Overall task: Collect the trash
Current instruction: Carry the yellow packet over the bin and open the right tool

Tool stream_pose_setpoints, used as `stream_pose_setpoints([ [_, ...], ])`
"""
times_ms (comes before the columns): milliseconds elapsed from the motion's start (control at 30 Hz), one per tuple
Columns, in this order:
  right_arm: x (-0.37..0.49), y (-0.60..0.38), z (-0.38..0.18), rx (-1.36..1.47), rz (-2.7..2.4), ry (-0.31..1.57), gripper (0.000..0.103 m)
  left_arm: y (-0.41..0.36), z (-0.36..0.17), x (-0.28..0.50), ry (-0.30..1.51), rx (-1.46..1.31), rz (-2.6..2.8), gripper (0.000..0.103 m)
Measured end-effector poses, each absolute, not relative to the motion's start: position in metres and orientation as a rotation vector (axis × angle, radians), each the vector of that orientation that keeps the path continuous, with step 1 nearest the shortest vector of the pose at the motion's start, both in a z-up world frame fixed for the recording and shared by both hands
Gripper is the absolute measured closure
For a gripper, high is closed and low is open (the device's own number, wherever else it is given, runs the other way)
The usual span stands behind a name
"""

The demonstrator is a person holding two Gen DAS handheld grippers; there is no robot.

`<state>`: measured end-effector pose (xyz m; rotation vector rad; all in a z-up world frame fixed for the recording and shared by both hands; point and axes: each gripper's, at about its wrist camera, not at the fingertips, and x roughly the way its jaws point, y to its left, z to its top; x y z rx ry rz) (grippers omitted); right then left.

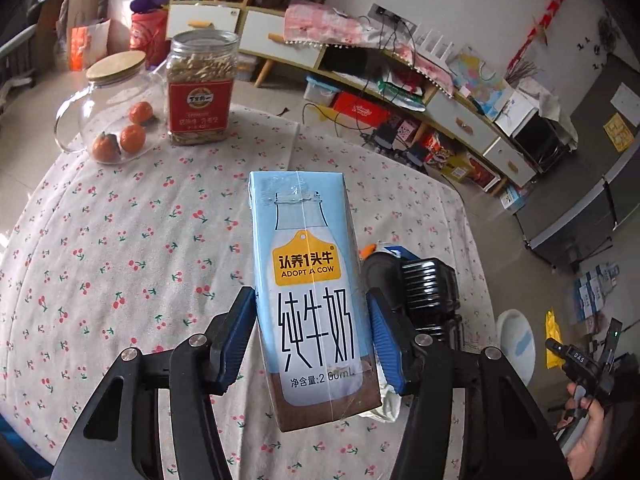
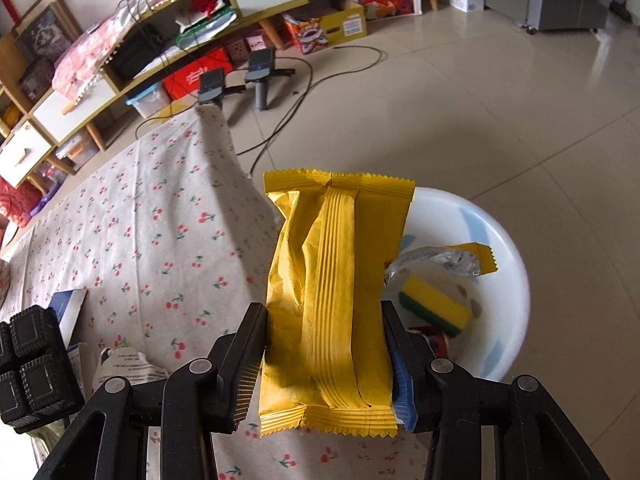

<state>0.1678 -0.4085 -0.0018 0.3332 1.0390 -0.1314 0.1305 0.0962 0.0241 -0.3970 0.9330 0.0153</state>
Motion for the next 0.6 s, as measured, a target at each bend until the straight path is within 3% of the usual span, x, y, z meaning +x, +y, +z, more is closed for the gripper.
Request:
stream_pose_setpoints([
  [267,0.158,-0.450,-0.011,0.367,-0.205,1.066,0.054,0.011,0.058,0.129,0.887,-0.309,-0.155,0.045],
  [500,0.156,-0.469,-0.025,0.371,-0.217,1.103,0.054,-0.068,0.055,0.138,0.935,-0.256,-0.288,0.045],
  [600,0.157,-0.472,-0.030,0.405,-0.167,1.114,0.038,-0.103,0.048,0.140,0.963,-0.232,-0.333,0.045],
])
